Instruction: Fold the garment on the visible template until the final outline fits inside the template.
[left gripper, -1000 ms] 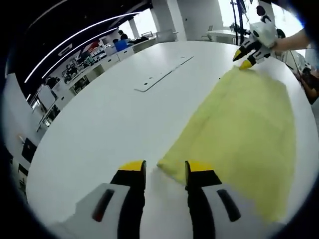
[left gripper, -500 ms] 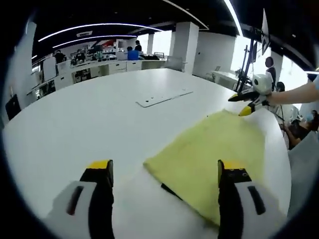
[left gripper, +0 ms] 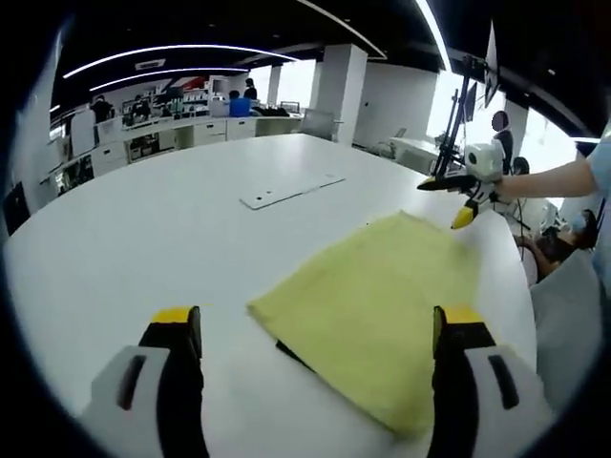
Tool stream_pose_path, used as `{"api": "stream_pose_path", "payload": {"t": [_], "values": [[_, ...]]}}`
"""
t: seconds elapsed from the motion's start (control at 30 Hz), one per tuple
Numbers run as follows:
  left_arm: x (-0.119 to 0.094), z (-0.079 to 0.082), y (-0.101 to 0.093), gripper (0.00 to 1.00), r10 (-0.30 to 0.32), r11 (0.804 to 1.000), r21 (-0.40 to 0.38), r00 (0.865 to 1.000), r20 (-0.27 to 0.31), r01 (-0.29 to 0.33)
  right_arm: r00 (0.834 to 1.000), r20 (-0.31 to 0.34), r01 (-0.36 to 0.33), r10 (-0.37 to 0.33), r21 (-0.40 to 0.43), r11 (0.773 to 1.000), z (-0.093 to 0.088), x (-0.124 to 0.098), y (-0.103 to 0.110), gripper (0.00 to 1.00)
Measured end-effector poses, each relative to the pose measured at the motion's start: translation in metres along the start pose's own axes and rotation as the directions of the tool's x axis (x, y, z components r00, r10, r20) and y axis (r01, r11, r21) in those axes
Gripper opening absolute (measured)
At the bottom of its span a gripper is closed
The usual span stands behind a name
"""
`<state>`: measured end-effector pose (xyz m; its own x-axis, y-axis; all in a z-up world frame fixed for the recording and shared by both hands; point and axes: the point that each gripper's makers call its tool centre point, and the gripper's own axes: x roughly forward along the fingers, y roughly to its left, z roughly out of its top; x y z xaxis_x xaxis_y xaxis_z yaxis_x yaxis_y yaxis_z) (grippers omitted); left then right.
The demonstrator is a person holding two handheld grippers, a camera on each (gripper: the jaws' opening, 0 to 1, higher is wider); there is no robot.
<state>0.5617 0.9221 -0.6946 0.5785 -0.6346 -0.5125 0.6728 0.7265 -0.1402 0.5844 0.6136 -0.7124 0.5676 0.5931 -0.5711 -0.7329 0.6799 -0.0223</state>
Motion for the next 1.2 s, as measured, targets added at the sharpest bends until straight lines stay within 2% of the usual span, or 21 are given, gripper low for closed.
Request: {"api": "stream_pose_path", "payload": {"t": [0.13,0.3,0.7,1.03,1.2], "values": [[-0.007,-0.004,-0.006,0.95,-0.004,1.000,-0.006,1.000,0.002,0.004,1.000,0.025,0.009,-0.011,0.057,0.998,0.001,-0.012,0.001,0.97],[-0.015,-0.011,-0.011,0.91,-0.004,1.000,-0.026,1.000,0.003,0.004,1.000,0.016,0.019,-0.020,0.068,0.997,-0.012,-0.028,0.005,0.94],[-0.037,-0.028,-0.026,0.84,-0.008,0.999,-0.038,1.000,-0.013,0.008,0.999,0.026,0.033,-0.036,0.104,0.994,-0.027,-0.055,0.019,0.88],[-0.049,-0.041,-0.046,0.72,-0.037,0.997,-0.061,0.999,0.000,0.036,0.997,0.019,0.067,-0.069,0.107,0.992,-0.039,-0.075,0.023,0.72],[-0.058,-0.056,-0.052,0.65,-0.032,0.995,-0.093,0.999,0.002,0.032,0.997,0.004,0.078,-0.079,0.130,0.988,-0.053,-0.082,0.030,0.64]]}}
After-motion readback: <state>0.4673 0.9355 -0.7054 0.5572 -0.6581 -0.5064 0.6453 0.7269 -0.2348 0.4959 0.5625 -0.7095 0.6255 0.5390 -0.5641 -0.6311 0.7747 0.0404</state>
